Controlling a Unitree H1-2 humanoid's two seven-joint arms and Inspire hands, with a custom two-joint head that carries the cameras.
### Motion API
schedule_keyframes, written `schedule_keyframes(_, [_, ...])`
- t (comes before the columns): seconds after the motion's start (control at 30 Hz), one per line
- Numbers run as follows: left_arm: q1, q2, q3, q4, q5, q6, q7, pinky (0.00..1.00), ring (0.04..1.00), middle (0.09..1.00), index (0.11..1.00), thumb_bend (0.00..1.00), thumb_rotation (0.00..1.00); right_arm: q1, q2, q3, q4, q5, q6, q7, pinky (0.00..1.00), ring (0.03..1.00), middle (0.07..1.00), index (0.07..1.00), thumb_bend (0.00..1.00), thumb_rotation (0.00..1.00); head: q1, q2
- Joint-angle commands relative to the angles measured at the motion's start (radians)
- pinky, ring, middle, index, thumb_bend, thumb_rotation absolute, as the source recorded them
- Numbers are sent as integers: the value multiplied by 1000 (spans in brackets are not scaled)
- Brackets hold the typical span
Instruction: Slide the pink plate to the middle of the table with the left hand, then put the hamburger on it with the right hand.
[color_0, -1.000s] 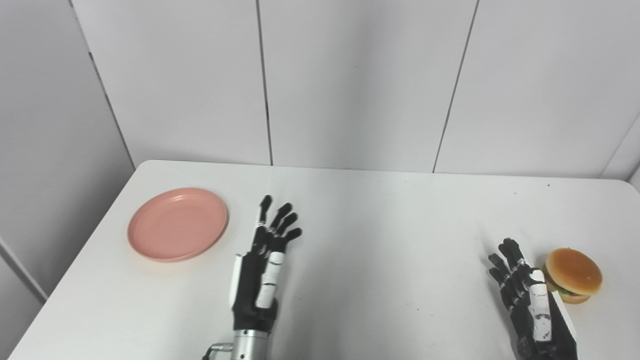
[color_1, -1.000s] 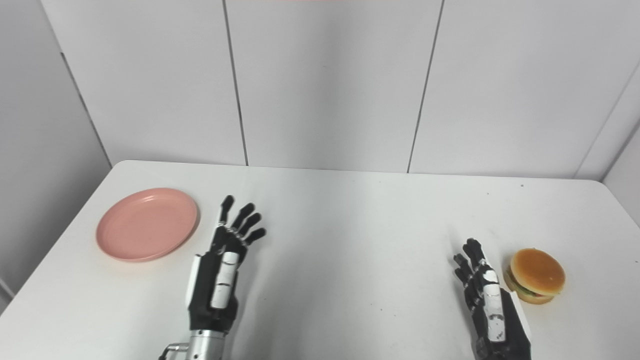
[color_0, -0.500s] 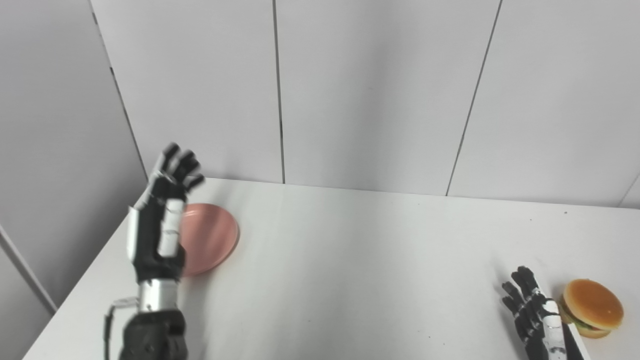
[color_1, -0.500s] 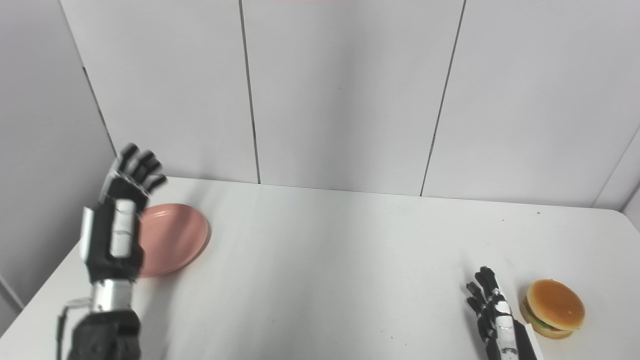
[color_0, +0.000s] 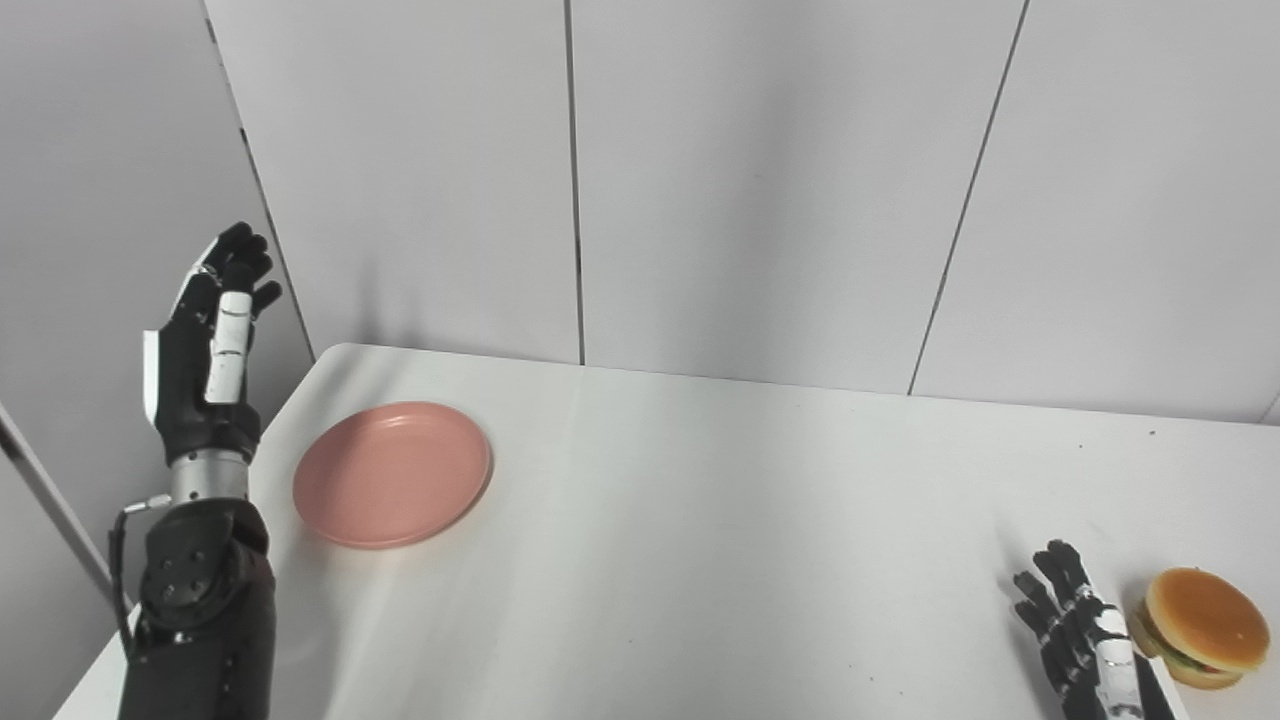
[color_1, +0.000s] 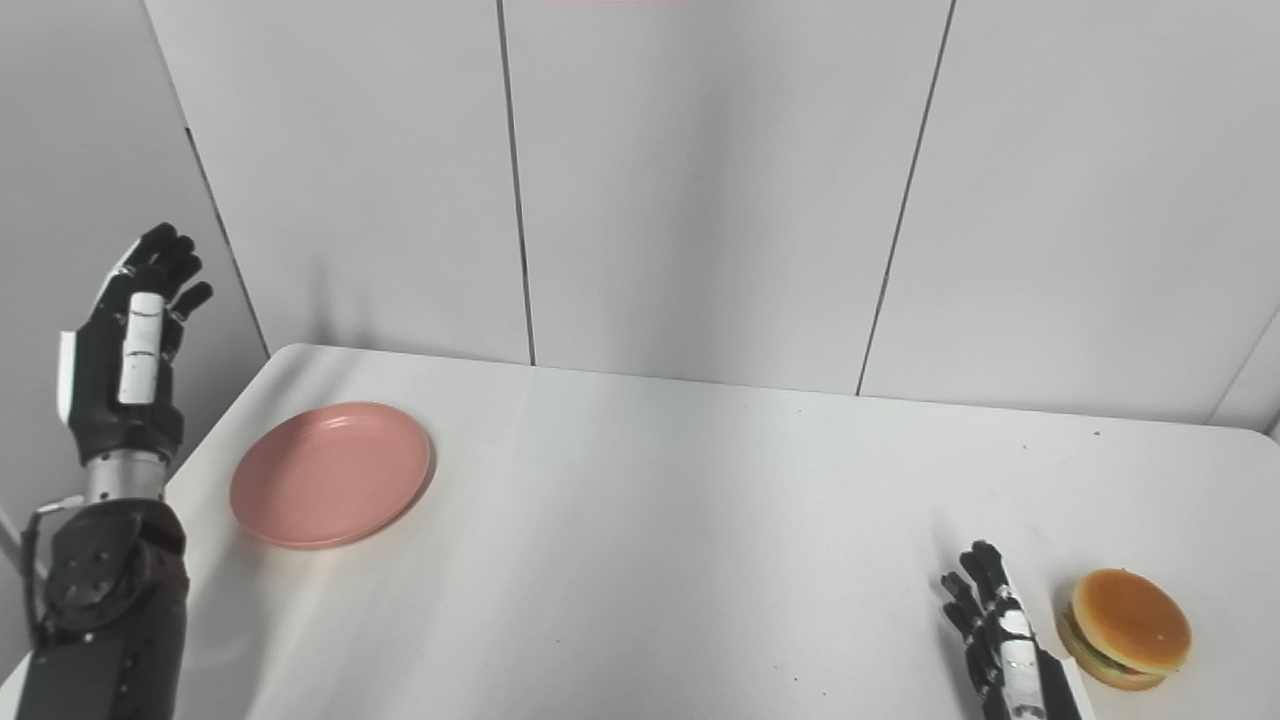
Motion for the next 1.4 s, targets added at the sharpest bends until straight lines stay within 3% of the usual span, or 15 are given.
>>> schedule_keyframes(0.0, [-71,68,14,85,3,-68,-11,844,874,830,791,778,719,40,31,19,32,15,7,5,974,943,968,967,786,1000,-2,-3])
schedule_keyframes(0.2, [-143,101,47,316,-56,-118,-18,866,867,839,797,734,704,44,35,20,20,9,16,-5,950,928,959,956,773,1000,1,6])
schedule_keyframes(0.57, [-190,95,56,542,-132,-124,-37,834,847,844,822,725,697,54,38,27,11,11,22,-2,956,925,963,966,750,1000,-11,-4])
schedule_keyframes(0.83, [-180,75,51,617,-157,-116,-49,817,824,841,800,728,727,59,32,32,-7,9,37,-2,948,929,971,970,757,1000,-21,9])
schedule_keyframes(0.93, [-175,67,45,639,-163,-104,-56,766,799,823,785,732,730,68,34,31,-23,13,42,-6,939,922,968,969,739,1000,-20,16])
schedule_keyframes(1.37, [-175,40,7,731,-159,-113,-108,849,860,852,780,698,692,81,33,42,-61,-3,68,-12,916,909,962,962,743,1000,-39,31])
